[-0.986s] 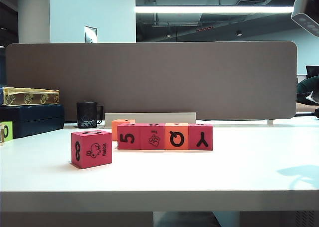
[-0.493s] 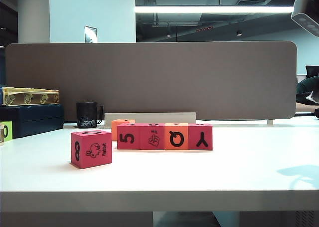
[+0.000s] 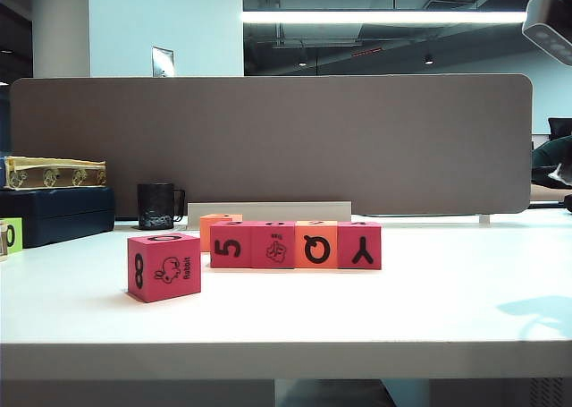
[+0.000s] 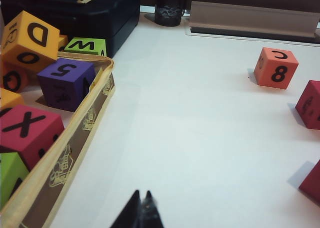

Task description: Select the appropriate blocks from the scattered letter blocks on the table and arrange them in a row to spell out "2024".

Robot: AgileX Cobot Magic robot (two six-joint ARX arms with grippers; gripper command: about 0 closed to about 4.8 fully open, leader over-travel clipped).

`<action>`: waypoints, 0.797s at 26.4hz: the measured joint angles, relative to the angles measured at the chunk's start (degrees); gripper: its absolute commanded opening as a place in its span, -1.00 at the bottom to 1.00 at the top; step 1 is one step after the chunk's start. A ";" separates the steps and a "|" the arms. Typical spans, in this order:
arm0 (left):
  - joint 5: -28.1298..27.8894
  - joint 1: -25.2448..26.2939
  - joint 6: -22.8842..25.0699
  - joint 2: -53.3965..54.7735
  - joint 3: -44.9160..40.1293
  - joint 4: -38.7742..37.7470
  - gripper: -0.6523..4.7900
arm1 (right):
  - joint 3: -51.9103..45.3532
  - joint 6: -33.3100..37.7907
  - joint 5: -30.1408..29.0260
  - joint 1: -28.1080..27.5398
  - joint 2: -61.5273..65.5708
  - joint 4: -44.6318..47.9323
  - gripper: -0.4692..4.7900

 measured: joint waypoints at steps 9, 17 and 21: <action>0.02 0.00 0.00 0.00 0.00 0.00 -0.78 | 0.00 0.00 0.00 0.00 0.00 -0.02 -0.84; 0.00 0.00 0.00 0.00 0.00 0.02 -0.78 | 0.00 -2.89 4.24 0.00 -0.02 0.90 -0.84; 0.02 0.02 0.00 -0.02 0.00 0.02 -0.78 | -1.55 -2.75 8.70 -1.92 -6.75 11.06 -0.84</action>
